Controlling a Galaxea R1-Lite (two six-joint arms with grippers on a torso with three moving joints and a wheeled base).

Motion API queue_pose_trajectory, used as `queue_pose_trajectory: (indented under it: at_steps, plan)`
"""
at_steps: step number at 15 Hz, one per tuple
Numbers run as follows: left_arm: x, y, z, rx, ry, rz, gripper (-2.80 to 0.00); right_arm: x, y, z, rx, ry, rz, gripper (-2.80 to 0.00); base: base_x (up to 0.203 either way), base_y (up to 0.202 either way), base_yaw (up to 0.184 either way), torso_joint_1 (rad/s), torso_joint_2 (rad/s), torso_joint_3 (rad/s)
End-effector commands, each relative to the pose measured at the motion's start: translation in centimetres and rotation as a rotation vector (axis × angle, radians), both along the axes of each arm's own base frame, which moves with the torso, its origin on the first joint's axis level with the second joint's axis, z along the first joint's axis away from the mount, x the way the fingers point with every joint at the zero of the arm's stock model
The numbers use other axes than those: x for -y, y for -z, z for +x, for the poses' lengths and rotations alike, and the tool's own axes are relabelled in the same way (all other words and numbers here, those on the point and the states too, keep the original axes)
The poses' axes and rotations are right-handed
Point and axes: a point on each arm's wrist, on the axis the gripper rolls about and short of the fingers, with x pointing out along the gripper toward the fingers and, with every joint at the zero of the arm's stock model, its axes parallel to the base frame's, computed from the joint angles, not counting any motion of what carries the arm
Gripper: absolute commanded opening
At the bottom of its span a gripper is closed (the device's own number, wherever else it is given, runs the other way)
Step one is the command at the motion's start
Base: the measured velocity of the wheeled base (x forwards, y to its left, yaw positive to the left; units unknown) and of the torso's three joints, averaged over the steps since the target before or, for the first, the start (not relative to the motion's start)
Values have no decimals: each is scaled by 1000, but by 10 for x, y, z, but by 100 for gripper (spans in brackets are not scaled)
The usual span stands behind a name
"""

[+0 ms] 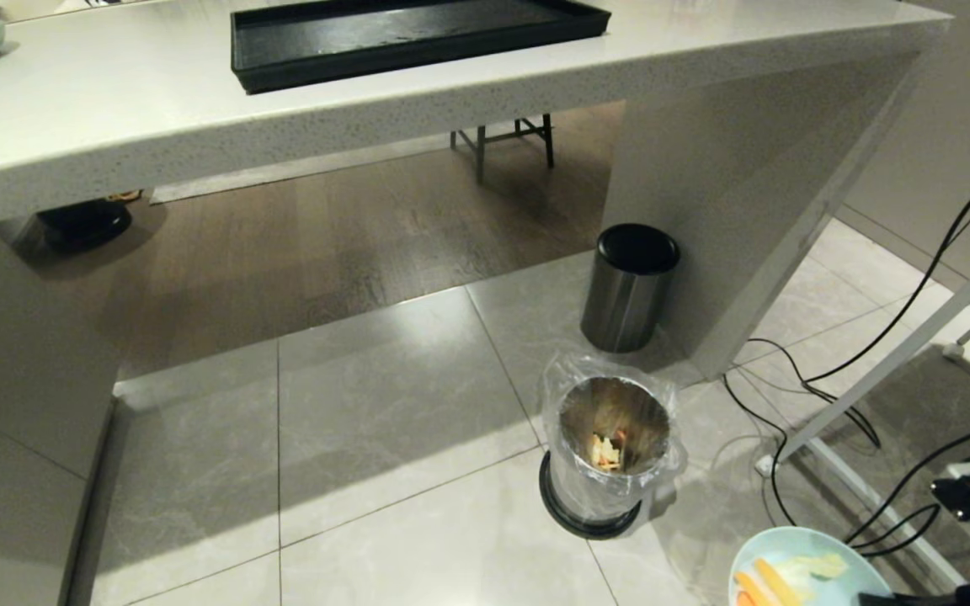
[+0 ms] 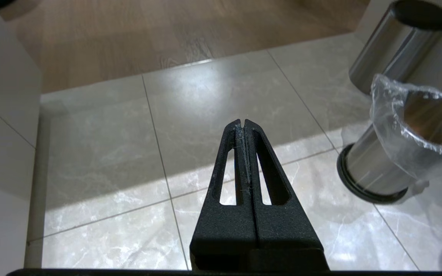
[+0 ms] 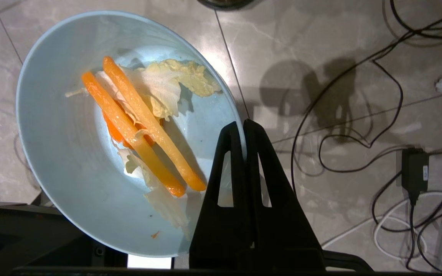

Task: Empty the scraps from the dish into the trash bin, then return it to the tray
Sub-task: Move the bowl over the trash can

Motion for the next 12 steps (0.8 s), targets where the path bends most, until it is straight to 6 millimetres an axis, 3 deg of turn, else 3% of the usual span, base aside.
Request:
queue_pose_trajectory:
  at_steps: [1,12]
  plan:
    - [0,0,0,0,0,-1,-280,1,2,-2,-3,2,-1,-280,0,0,0,0,2,-193]
    - [0,0,0,1,0,1,-280,4,2,-4,3,6,4,-280,0,0,0,4,3,-199]
